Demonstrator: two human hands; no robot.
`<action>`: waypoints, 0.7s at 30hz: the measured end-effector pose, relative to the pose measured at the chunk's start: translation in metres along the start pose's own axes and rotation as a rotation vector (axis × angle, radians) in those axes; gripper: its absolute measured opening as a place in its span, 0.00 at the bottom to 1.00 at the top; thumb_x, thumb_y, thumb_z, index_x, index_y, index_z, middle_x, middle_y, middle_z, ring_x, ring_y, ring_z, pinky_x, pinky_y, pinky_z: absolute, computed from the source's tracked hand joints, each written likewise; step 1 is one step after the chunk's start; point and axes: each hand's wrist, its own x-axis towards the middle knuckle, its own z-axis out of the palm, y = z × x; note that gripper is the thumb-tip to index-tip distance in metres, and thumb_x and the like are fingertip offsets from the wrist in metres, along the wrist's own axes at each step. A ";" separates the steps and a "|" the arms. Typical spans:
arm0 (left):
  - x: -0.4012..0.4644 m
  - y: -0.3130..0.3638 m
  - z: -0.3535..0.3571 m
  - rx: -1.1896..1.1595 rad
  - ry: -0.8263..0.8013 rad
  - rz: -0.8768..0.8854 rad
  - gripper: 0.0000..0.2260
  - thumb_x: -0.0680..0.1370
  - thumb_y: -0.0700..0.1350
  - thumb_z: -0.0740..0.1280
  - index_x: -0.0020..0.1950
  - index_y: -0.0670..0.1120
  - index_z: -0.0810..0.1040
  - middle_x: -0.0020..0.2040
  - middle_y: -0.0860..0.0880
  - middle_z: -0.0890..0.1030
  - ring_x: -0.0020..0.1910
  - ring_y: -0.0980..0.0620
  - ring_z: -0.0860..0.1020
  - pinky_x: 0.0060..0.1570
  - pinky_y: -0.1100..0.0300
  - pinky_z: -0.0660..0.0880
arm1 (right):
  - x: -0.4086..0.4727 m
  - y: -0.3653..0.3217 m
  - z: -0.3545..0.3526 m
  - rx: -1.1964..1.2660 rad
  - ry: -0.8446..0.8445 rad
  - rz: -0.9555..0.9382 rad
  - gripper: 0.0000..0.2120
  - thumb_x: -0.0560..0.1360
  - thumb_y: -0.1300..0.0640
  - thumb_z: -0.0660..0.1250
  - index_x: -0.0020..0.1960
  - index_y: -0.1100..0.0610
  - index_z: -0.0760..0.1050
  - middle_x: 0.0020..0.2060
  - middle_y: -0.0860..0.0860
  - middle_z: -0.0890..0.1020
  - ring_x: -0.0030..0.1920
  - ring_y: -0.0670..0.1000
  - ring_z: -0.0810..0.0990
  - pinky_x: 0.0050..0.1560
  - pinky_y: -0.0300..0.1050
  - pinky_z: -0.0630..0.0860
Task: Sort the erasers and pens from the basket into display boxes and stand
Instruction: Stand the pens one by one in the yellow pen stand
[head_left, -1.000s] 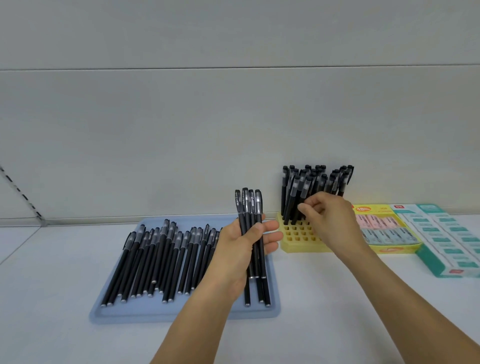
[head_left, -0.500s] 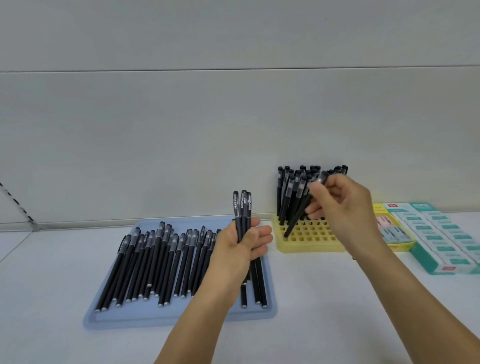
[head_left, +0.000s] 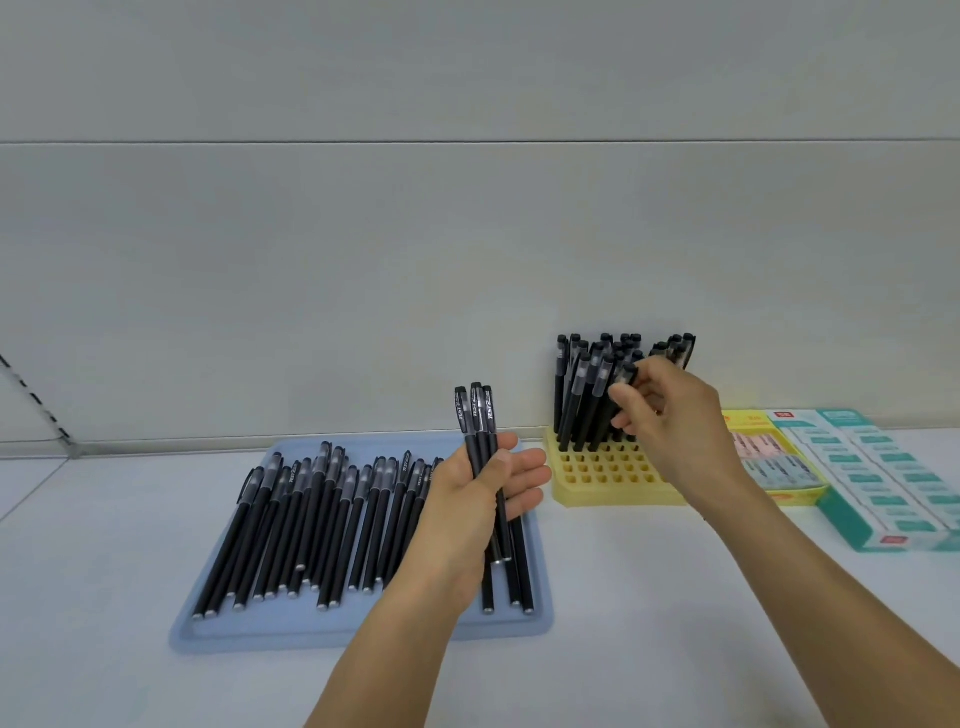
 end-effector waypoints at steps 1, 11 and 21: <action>0.000 0.001 0.001 -0.019 -0.005 -0.014 0.10 0.83 0.37 0.58 0.61 0.40 0.75 0.51 0.41 0.85 0.51 0.46 0.84 0.54 0.52 0.79 | 0.001 -0.001 0.002 -0.023 -0.009 0.007 0.09 0.78 0.55 0.66 0.40 0.55 0.72 0.34 0.50 0.80 0.35 0.46 0.83 0.42 0.55 0.81; -0.004 0.004 0.006 0.047 -0.177 -0.071 0.11 0.84 0.38 0.57 0.61 0.40 0.75 0.53 0.41 0.84 0.53 0.43 0.83 0.54 0.52 0.79 | -0.031 -0.018 0.006 0.158 0.105 0.080 0.09 0.75 0.48 0.69 0.49 0.52 0.74 0.35 0.48 0.78 0.37 0.48 0.76 0.40 0.48 0.74; 0.003 -0.009 0.011 0.537 -0.162 0.040 0.10 0.83 0.43 0.58 0.57 0.52 0.79 0.55 0.55 0.82 0.57 0.57 0.79 0.63 0.55 0.74 | -0.013 -0.011 -0.029 0.363 0.104 0.134 0.06 0.78 0.56 0.66 0.43 0.56 0.76 0.28 0.50 0.81 0.28 0.50 0.79 0.33 0.47 0.77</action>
